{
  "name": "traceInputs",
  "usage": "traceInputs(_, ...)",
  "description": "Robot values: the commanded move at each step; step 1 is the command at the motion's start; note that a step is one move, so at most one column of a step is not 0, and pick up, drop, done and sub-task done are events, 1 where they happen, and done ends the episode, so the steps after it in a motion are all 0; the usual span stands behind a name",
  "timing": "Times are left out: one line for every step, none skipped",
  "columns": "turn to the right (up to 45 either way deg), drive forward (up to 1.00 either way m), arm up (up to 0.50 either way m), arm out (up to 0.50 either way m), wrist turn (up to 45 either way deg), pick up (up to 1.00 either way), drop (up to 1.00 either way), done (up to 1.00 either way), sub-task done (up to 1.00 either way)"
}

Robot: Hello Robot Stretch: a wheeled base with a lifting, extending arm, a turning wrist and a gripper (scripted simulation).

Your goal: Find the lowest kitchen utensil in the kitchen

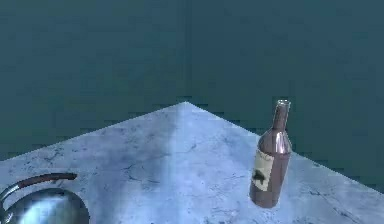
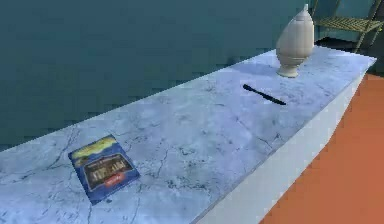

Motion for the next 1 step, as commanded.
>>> traceInputs(39.0, 0.00, 0.00, 0.00, 0.0, 0.00, 0.00, 0.00, 0.00)
